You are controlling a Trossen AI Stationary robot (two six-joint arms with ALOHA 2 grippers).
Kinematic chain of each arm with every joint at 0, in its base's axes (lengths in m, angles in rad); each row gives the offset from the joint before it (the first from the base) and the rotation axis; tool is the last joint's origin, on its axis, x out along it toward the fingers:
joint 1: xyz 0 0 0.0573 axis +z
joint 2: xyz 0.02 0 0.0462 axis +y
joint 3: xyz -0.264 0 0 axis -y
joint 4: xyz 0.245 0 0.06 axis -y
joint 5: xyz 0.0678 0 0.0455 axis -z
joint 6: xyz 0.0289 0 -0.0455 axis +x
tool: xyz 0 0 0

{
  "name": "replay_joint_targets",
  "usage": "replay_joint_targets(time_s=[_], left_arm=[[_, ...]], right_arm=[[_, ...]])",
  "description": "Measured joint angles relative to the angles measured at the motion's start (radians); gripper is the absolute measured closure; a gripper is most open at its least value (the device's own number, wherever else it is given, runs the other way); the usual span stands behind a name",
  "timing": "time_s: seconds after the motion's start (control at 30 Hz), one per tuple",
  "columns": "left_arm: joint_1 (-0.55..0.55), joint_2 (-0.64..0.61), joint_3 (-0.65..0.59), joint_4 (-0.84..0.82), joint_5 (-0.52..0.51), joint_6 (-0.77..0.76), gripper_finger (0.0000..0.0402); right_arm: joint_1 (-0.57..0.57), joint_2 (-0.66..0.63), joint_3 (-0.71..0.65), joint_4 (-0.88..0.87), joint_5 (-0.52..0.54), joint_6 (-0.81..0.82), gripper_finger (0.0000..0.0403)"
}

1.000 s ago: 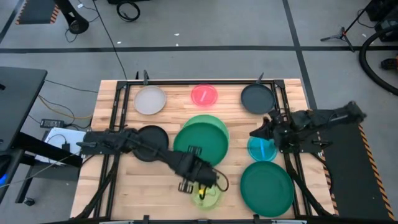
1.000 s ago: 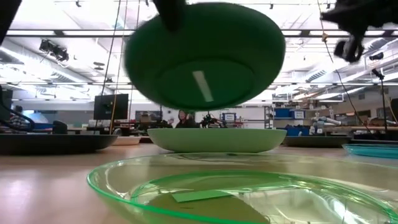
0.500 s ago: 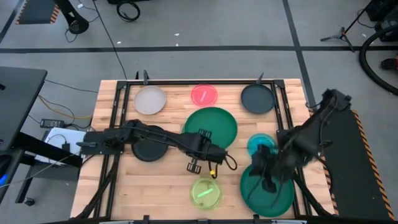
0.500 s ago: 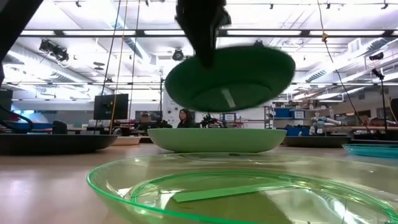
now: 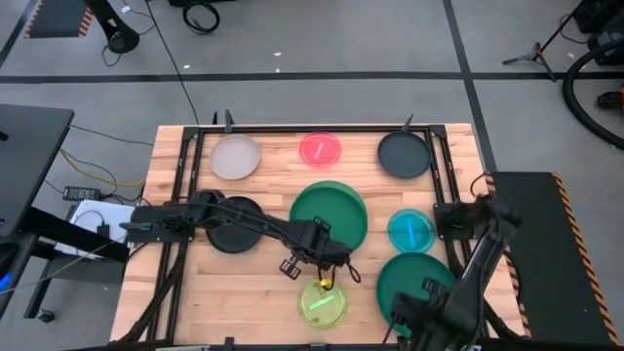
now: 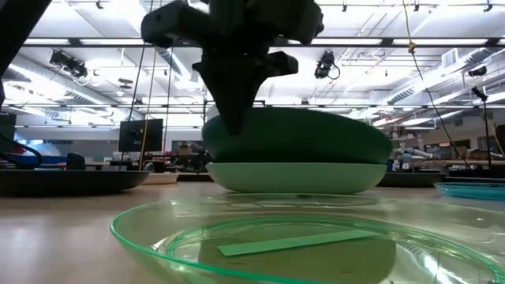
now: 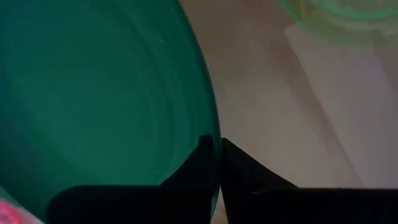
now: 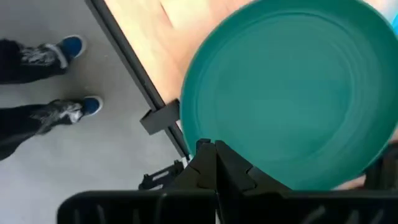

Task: Stack plastic plates
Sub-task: Stack the left dark green plate on top of the light green plate, then stack the dark green plate on top of the dark green plate

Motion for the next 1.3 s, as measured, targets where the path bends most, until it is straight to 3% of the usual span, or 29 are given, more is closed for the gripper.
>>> replay_joint_targets(time_s=[0.13,0.33,0.6,0.77,0.93,1.3], left_arm=[[0.011,0.000,-0.002,-0.008,-0.013,0.001,0.0379],[0.048,0.000,-0.002,0.005,0.000,-0.041,0.0370],[0.103,0.000,-0.002,-0.027,0.052,-0.078,0.0268],[0.105,-0.016,-0.003,-0.060,0.070,-0.075,0.0217],[0.087,-0.105,-0.003,-0.058,0.155,-0.113,0.0217],[0.018,-0.449,-0.002,-0.057,0.169,-0.210,0.0226]], right_arm=[[0.005,0.137,0.191,-0.077,-0.029,0.046,0.0397],[0.025,0.271,0.320,-0.024,-0.042,0.221,0.0362],[-0.001,0.340,0.313,-0.072,-0.180,0.495,0.0265],[-0.067,0.331,0.293,-0.072,-0.175,0.486,0.0224],[-0.155,0.339,0.273,-0.051,-0.168,0.462,0.0220],[-0.295,0.337,0.179,0.040,-0.174,0.443,0.0220]])
